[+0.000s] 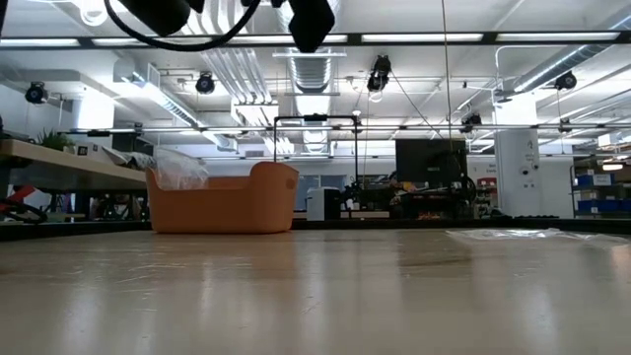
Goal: Roll bandage
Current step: Roll the white bandage
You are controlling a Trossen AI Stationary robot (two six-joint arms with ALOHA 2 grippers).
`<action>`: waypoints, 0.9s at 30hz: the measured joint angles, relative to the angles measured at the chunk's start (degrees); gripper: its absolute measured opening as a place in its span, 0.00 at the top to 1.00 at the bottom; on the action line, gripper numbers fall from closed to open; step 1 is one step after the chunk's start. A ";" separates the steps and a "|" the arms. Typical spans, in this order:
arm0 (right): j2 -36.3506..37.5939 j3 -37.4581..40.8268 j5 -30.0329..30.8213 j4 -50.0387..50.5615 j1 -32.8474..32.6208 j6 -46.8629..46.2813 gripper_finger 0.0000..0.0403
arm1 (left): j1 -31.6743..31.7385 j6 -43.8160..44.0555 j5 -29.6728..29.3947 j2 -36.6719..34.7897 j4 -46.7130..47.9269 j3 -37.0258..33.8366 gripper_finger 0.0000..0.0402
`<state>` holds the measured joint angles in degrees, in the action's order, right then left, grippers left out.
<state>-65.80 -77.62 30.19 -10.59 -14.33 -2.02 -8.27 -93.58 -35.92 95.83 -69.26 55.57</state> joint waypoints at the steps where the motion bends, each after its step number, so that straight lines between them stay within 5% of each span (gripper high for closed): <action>1: 0.00 0.00 0.06 0.51 0.01 -0.02 0.77 | -0.31 1.02 -1.96 0.00 1.25 -0.01 0.78; 5: 0.00 0.00 3.29 2.34 -0.02 1.57 0.77 | -1.54 3.07 -10.02 -0.02 6.06 -0.17 0.97; 13: 0.52 0.02 17.66 14.11 1.68 9.87 0.77 | -6.11 2.51 -18.59 -0.62 13.81 -0.50 0.99; 22: -3.84 0.10 17.21 41.11 11.07 4.56 0.77 | -13.40 6.47 -32.88 -3.92 28.63 2.45 1.00; 27: -7.91 0.73 11.64 49.36 13.85 2.24 0.77 | -16.89 15.89 -32.71 -5.27 41.21 8.60 1.00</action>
<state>-73.71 -76.90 41.83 38.77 -0.48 0.21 -25.16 -77.70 -68.63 90.56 -28.05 64.17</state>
